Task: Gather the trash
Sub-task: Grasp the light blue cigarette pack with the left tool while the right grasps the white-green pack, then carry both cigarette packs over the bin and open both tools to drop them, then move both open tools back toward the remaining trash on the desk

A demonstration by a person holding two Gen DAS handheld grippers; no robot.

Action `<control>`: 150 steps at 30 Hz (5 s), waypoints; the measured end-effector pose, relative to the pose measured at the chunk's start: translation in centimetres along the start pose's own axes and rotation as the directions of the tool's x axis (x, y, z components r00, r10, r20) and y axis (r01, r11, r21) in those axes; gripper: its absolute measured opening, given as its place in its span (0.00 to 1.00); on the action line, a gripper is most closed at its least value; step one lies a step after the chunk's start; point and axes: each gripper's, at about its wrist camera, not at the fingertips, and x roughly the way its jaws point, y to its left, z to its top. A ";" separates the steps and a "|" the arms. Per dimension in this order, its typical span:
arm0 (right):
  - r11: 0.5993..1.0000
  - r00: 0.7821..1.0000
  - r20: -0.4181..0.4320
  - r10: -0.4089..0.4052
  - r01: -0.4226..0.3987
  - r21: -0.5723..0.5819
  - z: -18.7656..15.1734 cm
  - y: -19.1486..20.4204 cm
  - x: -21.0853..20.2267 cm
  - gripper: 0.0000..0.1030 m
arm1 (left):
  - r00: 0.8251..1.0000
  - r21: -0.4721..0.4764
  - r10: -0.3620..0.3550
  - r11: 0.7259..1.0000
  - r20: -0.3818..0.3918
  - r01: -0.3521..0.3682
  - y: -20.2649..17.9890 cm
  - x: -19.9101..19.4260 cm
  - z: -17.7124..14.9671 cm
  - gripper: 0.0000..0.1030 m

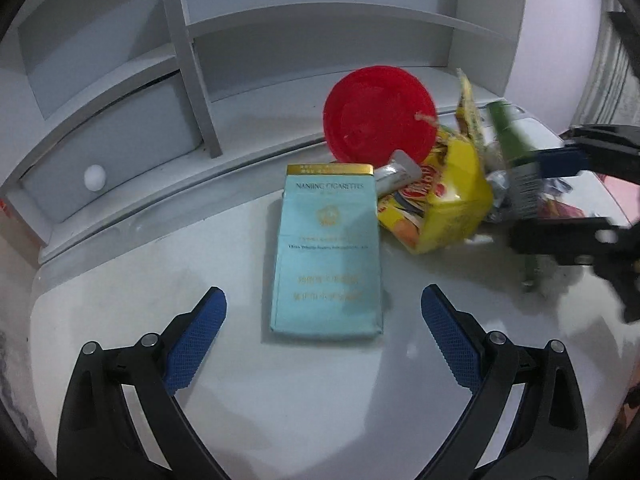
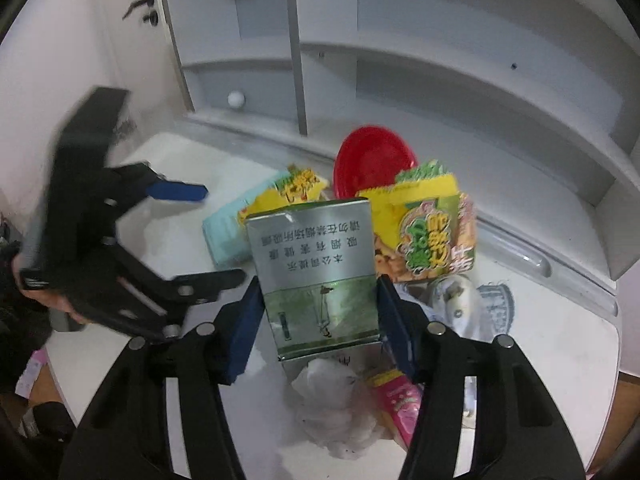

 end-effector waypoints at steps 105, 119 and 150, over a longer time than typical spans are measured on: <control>0.245 0.852 -0.348 -0.391 0.461 0.853 -61.1 -26.5 -26.0 0.74 | 0.831 0.511 -0.434 0.655 -0.347 0.556 -67.6 10.4 -11.0 0.72; 0.262 0.765 -0.320 -0.559 0.530 0.807 -54.7 -23.9 -32.7 0.79 | 0.825 0.663 -0.542 0.561 -0.157 0.495 -61.9 -4.9 -7.4 0.89; 0.898 0.965 -0.069 -0.254 0.262 0.354 -14.2 -8.9 -6.7 0.75 | 0.999 0.078 -0.017 0.997 0.039 0.014 -11.3 -6.2 -4.3 0.91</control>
